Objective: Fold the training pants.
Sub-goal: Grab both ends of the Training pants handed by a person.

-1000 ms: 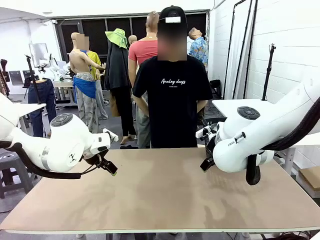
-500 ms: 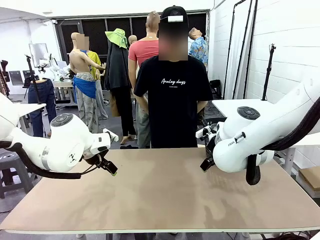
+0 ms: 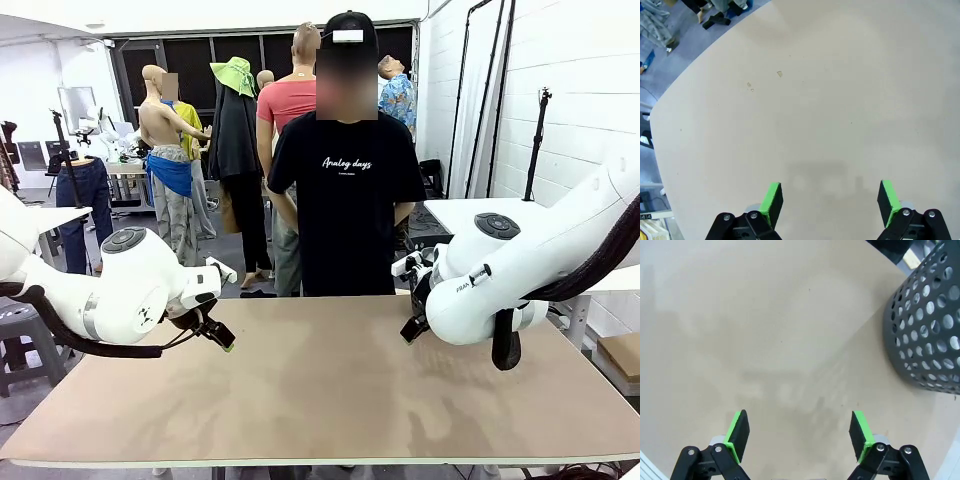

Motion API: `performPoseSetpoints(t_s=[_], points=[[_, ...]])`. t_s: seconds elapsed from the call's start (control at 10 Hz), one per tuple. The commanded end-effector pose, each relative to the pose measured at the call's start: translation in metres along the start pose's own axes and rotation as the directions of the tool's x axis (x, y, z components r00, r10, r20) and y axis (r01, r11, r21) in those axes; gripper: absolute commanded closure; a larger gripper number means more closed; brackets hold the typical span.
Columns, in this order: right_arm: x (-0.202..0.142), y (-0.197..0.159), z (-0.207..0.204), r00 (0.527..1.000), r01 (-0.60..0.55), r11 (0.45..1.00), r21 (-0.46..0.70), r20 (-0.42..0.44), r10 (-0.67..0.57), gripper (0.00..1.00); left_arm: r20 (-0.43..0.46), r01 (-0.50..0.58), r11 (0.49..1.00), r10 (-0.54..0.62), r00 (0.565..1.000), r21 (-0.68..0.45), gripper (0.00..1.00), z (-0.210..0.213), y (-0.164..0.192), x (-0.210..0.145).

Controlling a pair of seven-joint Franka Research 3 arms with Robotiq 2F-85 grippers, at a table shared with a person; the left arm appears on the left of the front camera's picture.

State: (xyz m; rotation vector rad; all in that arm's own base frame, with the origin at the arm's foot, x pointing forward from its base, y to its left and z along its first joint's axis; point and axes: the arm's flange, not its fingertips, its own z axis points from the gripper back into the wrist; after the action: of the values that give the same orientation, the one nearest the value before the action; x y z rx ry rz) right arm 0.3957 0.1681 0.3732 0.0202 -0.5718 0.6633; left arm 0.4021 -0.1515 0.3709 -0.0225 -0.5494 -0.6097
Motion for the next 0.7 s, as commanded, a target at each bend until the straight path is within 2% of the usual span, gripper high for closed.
performPoseSetpoints(t_s=[0.0,0.1,0.2,0.6], points=[[0.0,0.0,0.0,1.0,0.0,1.0,0.0,0.0,0.0,0.0,0.0,-0.002,1.0,0.002,1.0,0.001,0.0,0.0,0.001,0.0],[0.004,-0.001,0.009,1.0,0.005,1.0,0.026,0.004,-0.005,0.0,0.0,0.0,1.0,0.0,1.0,0.0,0.0,0.0,0.0,0.0],[0.008,-0.002,0.028,1.0,0.01,0.999,0.044,0.004,-0.01,0.0,-0.002,0.005,0.999,-0.005,1.0,0.032,0.0,0.018,-0.005,0.007],[0.017,0.0,0.097,1.0,-0.024,0.997,0.071,0.002,0.024,0.0,-0.041,0.005,1.0,-0.006,0.999,-0.023,0.0,0.084,-0.021,0.026]])
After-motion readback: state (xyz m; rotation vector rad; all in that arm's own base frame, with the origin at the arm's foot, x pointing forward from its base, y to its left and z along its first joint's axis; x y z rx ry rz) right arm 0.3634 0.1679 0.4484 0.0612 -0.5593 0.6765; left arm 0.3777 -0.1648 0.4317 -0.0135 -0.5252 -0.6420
